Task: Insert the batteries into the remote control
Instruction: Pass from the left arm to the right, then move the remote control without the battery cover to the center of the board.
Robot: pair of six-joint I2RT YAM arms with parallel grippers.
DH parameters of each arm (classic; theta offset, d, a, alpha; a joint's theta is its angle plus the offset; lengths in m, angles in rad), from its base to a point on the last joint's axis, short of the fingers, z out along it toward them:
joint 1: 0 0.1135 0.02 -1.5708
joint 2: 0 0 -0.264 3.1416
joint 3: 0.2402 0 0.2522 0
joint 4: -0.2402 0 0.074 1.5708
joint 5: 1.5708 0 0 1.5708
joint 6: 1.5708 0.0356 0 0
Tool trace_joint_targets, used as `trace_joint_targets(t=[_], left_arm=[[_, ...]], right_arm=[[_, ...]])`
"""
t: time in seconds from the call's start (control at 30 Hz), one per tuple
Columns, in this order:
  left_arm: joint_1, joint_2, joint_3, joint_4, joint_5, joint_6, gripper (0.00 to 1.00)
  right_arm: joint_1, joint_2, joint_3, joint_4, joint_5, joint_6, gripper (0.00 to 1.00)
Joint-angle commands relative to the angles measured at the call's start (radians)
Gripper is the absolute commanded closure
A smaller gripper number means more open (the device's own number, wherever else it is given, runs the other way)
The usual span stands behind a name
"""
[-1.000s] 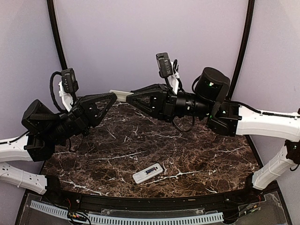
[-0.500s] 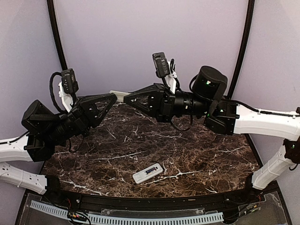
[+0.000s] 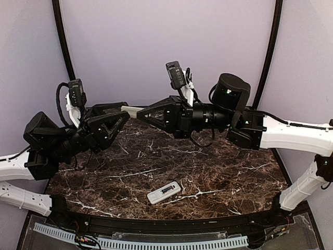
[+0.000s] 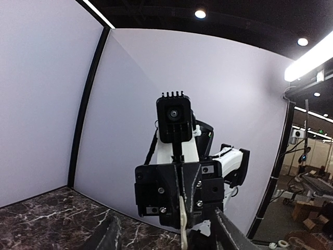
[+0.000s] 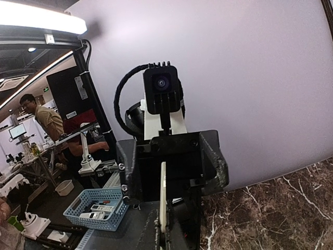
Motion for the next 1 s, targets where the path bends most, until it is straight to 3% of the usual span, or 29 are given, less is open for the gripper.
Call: trace_joint_targets(t=[0.0,0.27,0.4,0.73,0.97], left_arm=[[-0.002,-0.084,0.002,-0.164,-0.106,0.139,0.28],[-0.002,-0.141,-0.028,-0.522,-0.346,0.288,0.23],[-0.016,-0.048,-0.058,-0.658,-0.312,0.243,0.21],[-0.076,0.183,-0.187,-0.656,-0.221,0.133,0.13],[-0.111,0.367,-0.255,-0.49,-0.216,0.108,0.04]], right_arm=[[-0.011,-0.05,0.04,-0.157,0.051,-0.021,1.0],[-0.168,-0.034,0.148,-0.817,0.076,0.04,1.0],[-0.229,0.01,0.145,-1.022,0.095,0.029,1.0],[-0.274,0.194,0.047,-1.079,-0.038,-0.009,1.0],[-0.275,0.286,0.001,-1.024,-0.093,-0.019,1.0]])
